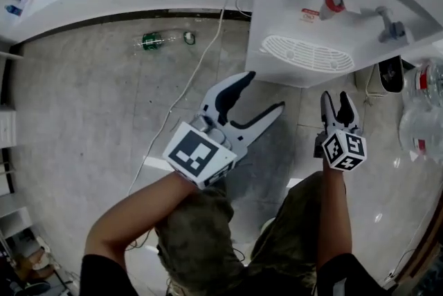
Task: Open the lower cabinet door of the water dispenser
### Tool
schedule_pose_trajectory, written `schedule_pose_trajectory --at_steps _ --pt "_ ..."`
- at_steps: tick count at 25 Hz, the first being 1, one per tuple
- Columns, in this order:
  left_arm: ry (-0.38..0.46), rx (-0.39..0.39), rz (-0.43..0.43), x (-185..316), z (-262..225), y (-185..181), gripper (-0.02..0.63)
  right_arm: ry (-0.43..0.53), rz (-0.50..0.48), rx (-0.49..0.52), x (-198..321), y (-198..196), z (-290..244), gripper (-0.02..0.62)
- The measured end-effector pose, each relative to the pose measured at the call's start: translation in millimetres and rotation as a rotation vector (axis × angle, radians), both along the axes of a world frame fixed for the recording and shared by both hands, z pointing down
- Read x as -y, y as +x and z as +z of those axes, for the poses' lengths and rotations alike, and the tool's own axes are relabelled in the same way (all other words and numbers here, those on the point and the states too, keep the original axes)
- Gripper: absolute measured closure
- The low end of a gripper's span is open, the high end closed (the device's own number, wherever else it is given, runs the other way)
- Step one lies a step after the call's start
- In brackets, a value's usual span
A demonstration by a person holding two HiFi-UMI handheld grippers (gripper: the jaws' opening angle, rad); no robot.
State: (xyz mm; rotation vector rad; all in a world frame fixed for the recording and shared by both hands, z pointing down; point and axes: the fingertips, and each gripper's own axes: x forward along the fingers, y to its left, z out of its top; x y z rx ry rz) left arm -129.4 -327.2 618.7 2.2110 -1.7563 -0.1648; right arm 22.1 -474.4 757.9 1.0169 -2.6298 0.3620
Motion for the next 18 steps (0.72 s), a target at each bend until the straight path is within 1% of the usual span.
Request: schedule_pose_trajectory --at_steps 1,2,4,7,11,14,18 --pt "0.016 -0.001 -0.005 2.3 -3.3 -0.6 0.331 0.008 -0.01 0.004 1.3 -0.9 3.9 0.383" --pt "0.036 0.016 -0.004 3.6 -6.8 0.5 0.331 0.014 -0.021 0.007 2.8 -1.5 7.5 0.383" --pt "0.067 0.076 0.019 2.9 -8.6 5.3 0.332 0.02 -0.034 0.02 6.2 -2.8 12.9 0.383" --pt "0.061 0.129 0.046 0.2 2.7 8.8 0.332 0.042 -0.03 0.049 15.3 -4.5 12.5 0.383" --pt "0.068 0.151 0.067 2.4 11.6 27.7 0.331 0.077 -0.024 0.061 34.2 0.6 12.8 0.383" --pt "0.084 0.148 0.061 8.5 12.2 38.4 0.331 0.049 -0.013 0.067 43.6 6.1 24.1 0.383" --pt "0.08 0.132 0.056 14.9 17.2 51.4 0.331 0.023 -0.026 0.091 48.3 8.4 31.0 0.383"
